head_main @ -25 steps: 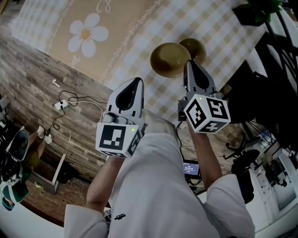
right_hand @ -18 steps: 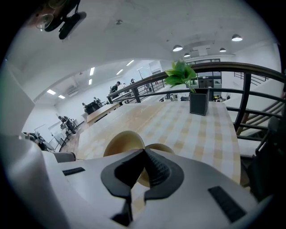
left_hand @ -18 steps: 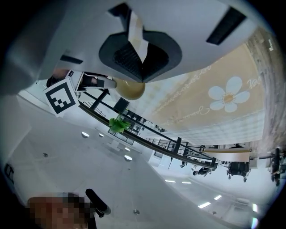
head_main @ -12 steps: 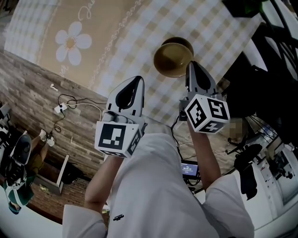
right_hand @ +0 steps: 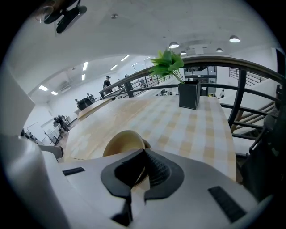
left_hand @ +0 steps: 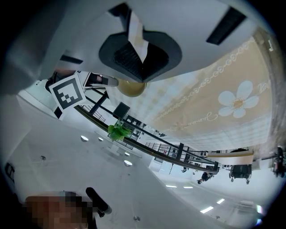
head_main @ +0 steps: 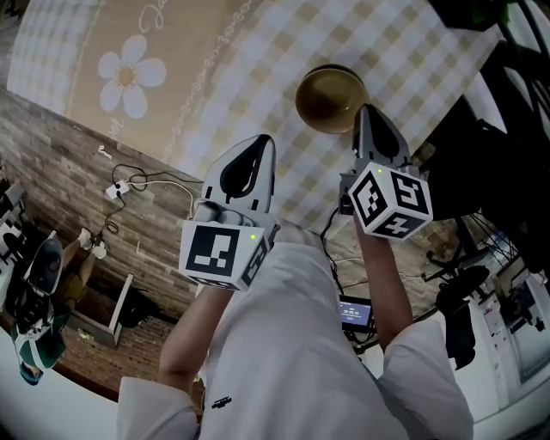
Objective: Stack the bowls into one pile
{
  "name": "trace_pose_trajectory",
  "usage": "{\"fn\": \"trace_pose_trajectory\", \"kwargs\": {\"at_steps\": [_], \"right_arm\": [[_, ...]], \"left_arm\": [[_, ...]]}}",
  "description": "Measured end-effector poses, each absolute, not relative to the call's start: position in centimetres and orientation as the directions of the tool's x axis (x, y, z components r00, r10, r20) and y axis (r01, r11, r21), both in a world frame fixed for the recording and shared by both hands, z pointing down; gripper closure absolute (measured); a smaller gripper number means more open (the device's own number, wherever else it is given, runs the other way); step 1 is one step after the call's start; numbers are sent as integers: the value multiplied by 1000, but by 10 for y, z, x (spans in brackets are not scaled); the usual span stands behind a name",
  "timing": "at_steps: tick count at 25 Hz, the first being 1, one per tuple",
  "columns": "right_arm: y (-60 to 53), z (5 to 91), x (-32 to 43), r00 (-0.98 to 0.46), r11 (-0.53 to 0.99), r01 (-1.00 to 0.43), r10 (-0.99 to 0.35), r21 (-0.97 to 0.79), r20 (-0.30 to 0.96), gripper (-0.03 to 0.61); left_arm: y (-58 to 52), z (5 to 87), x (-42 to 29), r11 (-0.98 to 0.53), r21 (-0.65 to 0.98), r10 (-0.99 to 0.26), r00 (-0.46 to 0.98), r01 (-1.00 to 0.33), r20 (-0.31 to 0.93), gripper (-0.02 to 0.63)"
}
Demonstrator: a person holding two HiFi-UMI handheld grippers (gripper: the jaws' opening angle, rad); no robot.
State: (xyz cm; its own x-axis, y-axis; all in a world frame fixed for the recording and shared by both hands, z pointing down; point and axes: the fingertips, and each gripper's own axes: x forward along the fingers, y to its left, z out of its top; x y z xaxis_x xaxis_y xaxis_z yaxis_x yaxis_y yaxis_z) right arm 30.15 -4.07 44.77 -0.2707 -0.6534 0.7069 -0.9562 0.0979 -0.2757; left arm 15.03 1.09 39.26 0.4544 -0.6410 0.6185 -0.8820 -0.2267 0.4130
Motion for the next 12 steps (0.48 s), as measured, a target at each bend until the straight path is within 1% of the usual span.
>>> {"fn": "trace_pose_trajectory", "kwargs": {"at_steps": [7,12], "right_arm": [[-44,466,307,-232,80,-969,-632,-235,739,538],[-44,462,315,-187,44,-977,-655,-210,733,538]], "left_arm": [[17,402,154,-219,421,-623,458,-880,634,592],[21,404,152,-225,423,-615,464,-878,637,592]]}}
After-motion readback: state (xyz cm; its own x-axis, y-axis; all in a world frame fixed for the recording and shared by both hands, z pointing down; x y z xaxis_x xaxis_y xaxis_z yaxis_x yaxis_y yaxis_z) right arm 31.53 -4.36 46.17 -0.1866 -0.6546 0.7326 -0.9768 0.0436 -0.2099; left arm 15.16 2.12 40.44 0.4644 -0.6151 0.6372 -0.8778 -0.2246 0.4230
